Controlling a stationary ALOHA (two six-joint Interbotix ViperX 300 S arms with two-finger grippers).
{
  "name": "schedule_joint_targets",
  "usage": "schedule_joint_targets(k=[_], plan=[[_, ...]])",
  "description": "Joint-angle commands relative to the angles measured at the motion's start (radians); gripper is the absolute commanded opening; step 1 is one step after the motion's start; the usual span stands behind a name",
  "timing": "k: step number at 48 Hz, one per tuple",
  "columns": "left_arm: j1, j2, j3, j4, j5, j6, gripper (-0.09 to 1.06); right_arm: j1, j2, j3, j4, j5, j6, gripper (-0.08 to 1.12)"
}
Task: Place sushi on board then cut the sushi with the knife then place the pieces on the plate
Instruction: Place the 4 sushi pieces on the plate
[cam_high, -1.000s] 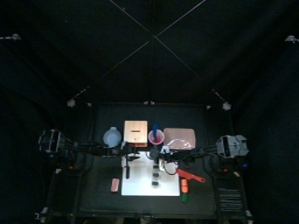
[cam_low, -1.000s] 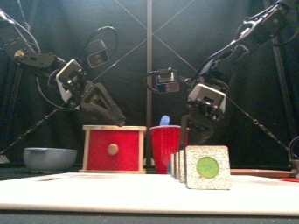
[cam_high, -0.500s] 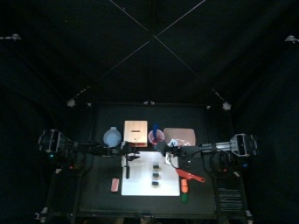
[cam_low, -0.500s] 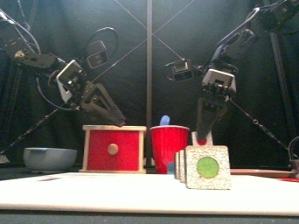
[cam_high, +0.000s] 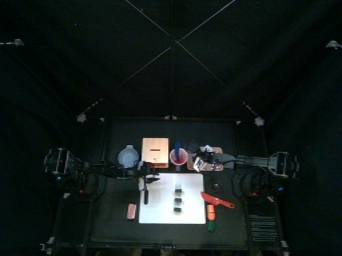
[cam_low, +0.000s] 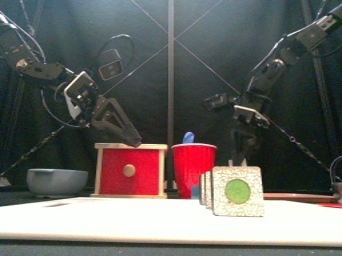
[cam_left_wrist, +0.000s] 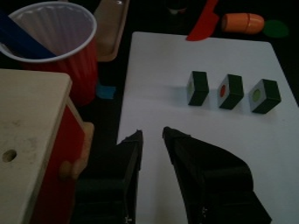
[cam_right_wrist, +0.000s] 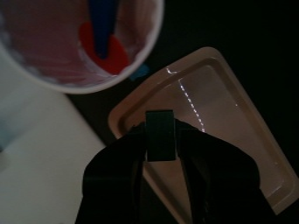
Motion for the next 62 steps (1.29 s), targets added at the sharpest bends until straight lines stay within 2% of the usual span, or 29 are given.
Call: schedule_joint_targets(k=[1, 11, 21, 36, 49, 62], plan=[[0.008, -0.006, -0.008, -0.002, -0.003, 0.002, 0.68, -0.018, 0.015, -0.002, 0.003, -0.043, -0.002, 0.73], [0.015, -0.006, -0.008, -0.002, -0.003, 0.002, 0.68, -0.037, 0.032, -0.008, 0.017, -0.048, -0.002, 0.79], [0.017, -0.006, -0.008, -0.002, -0.003, 0.000, 0.68, -0.020, -0.040, -0.015, 0.020, -0.026, -0.002, 0.80], [0.017, -0.006, -0.008, -0.002, 0.008, -0.002, 0.68, 0.233, -0.106, -0.071, 0.015, -0.028, -0.009, 0.80], [0.018, -0.006, -0.008, -0.003, 0.041, -0.003, 0.68, 0.434, -0.002, -0.132, 0.023, -0.067, -0.002, 0.79], [0.018, -0.006, -0.008, -0.003, 0.044, -0.003, 0.68, 0.511, 0.121, -0.230, 0.060, -0.035, -0.003, 0.79]])
